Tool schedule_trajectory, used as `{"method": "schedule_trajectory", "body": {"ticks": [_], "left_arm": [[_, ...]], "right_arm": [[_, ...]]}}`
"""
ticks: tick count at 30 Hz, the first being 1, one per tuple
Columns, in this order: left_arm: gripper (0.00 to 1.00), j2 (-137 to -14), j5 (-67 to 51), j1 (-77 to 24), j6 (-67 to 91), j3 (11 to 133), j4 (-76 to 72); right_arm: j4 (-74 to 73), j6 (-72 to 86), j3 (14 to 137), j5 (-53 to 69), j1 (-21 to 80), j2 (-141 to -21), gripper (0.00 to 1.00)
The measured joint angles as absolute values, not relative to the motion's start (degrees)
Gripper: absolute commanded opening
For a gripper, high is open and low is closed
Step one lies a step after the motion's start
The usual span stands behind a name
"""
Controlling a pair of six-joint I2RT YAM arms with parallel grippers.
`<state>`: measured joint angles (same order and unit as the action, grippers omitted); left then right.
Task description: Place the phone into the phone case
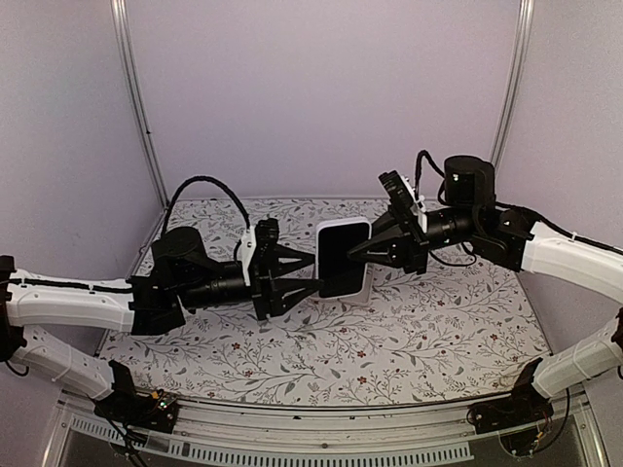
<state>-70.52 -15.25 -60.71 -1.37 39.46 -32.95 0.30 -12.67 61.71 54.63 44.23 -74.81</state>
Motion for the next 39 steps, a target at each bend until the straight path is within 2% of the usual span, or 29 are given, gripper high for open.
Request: {"method": "schedule_trajectory", "body": {"ticks": [2, 7, 8, 9, 10, 12, 15, 16, 17, 18, 19, 23, 26, 28, 30, 32, 35, 39], "left_arm": [[0.01, -71.90, -15.81, -60.71, -1.43, 39.79, -33.06], [0.00, -74.13, -16.14, -60.69, -0.14, 41.08, -33.36], [0.05, -74.17, -16.01, -60.69, 0.01, 41.12, -33.47], [0.25, -74.17, -15.97, -60.69, 0.08, 41.12, -33.56], [0.36, -74.17, -15.97, -60.69, 0.10, 41.12, -33.67], [0.39, -74.32, -16.03, -60.71, 0.03, 41.15, -34.20], [0.39, -75.57, -16.08, -60.73, 0.03, 41.21, -34.70], [0.35, -76.03, -16.08, -60.73, 0.03, 41.21, -34.70], [0.25, -76.58, -16.10, -60.73, 0.03, 41.21, -34.68], [0.09, -76.97, -16.14, -60.73, 0.05, 41.21, -34.68], [0.00, -77.25, -16.43, -60.73, 0.14, 41.21, -34.72], [0.00, -77.45, -16.91, -60.75, 0.51, 41.28, -35.14], [0.00, -77.43, -16.91, -60.75, 0.78, 41.28, -35.42], [0.00, -77.43, -16.62, -60.86, 0.89, 41.28, -35.55], [0.00, -77.43, -16.21, -60.86, 0.95, 41.23, -35.55], [0.00, -77.41, -15.94, -60.86, 0.95, 41.19, -35.73], [0.00, -77.32, -15.92, -60.86, 0.93, 41.08, -35.88], [0.00, -77.23, -15.90, -60.86, 0.93, 40.82, -36.18]], "right_arm": [[0.56, -12.43, 61.71, 54.76, 44.23, -74.43, 0.00], [1.13, -12.27, 61.71, 54.22, 43.77, -74.24, 0.00], [1.21, -12.23, 61.71, 54.22, 43.72, -74.19, 0.00], [1.21, -12.21, 61.71, 54.13, 43.75, -74.13, 0.00], [1.23, -12.21, 61.71, 54.13, 43.75, -74.04, 0.00], [1.41, -11.77, 61.71, 54.15, 43.81, -73.97, 0.00], [1.78, -11.11, 61.71, 54.39, 44.12, -73.97, 0.00], [1.85, -11.00, 61.71, 54.46, 44.21, -73.97, 0.00], [2.00, -10.81, 61.71, 54.59, 44.23, -73.97, 0.00], [2.17, -10.68, 61.71, 54.59, 44.23, -73.97, 0.00], [2.35, -10.55, 61.71, 54.54, 44.23, -73.97, 0.00], [3.20, -10.55, 61.69, 54.26, 44.12, -73.97, 0.01], [3.49, -10.44, 61.67, 54.35, 44.12, -73.97, 0.37], [4.23, -9.89, 61.58, 54.54, 44.18, -73.97, 0.50], [5.08, -9.10, 61.34, 54.63, 44.21, -73.95, 0.54], [6.00, -8.84, 60.75, 54.57, 44.25, -74.00, 0.54], [6.87, -8.16, 59.61, 54.59, 44.25, -74.76, 0.48], [7.99, -6.72, 58.70, 54.92, 44.25, -77.12, 0.33]]}}
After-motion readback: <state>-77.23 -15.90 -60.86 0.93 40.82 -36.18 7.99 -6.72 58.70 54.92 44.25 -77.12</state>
